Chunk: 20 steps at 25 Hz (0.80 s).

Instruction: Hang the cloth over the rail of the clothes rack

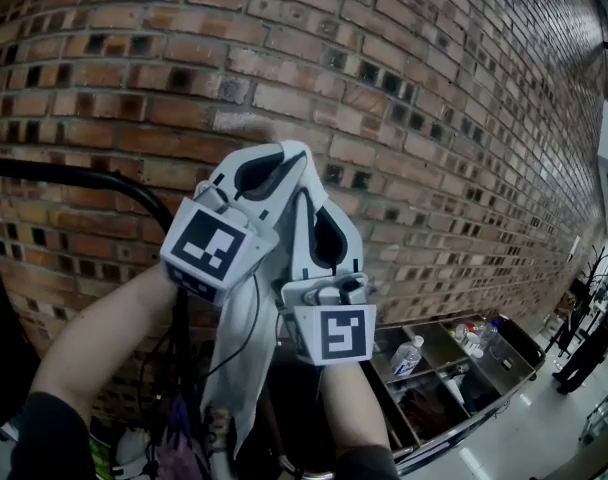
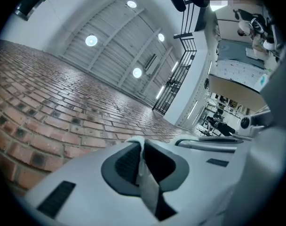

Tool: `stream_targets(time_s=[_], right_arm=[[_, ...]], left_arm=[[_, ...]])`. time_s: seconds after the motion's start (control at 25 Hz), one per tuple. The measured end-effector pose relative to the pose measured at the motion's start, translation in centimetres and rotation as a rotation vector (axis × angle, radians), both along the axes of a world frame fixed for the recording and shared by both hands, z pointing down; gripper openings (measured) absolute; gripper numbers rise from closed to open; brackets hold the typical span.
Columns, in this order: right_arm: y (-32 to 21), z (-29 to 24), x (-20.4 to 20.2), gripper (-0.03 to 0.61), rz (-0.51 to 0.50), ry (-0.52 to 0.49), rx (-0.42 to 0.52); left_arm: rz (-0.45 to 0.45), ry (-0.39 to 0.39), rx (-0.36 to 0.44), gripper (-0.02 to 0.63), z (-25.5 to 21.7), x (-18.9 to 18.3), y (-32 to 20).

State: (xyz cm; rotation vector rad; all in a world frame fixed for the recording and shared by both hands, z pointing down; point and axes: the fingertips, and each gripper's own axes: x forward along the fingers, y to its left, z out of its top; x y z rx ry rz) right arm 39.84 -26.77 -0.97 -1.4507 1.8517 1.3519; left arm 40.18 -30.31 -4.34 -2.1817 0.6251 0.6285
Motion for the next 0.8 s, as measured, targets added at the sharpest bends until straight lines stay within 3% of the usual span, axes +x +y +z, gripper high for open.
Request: stream_targets(time_s=[0.16,0.24,0.4,0.6,0.8], right_arm=[[-0.5,-1.6,-0.8,0.028,-0.085,-0.023,0.032],[-1.3,-2.4,-1.3,0.028,-0.115,-0.057,0.005],[-2.7,-2.9,-3.3,0.027,-0.139,-0.102,-0.054],[-2.8,-4.2,-6.4,0.027,-0.148,-0.121,-0.053],[-2.7,-5.7,-8.7,0.027,-0.166,-0.130,-0.045]], left_arm=[[-0.013,0.002,0.015,0.040,-1.1,-1.2,-0.4],[-0.023,-0.006,0.017,0.040,-1.7,-2.2,-0.8],[0.008,-0.023,-0.015,0.037,-3.2,-4.5,-1.3],[0.008,-0.048,0.026,0.038,-5.3,-7.3,-0.9],[-0.005,-0.017,0.072,0.038,-8.5,-10.4,-1.3]])
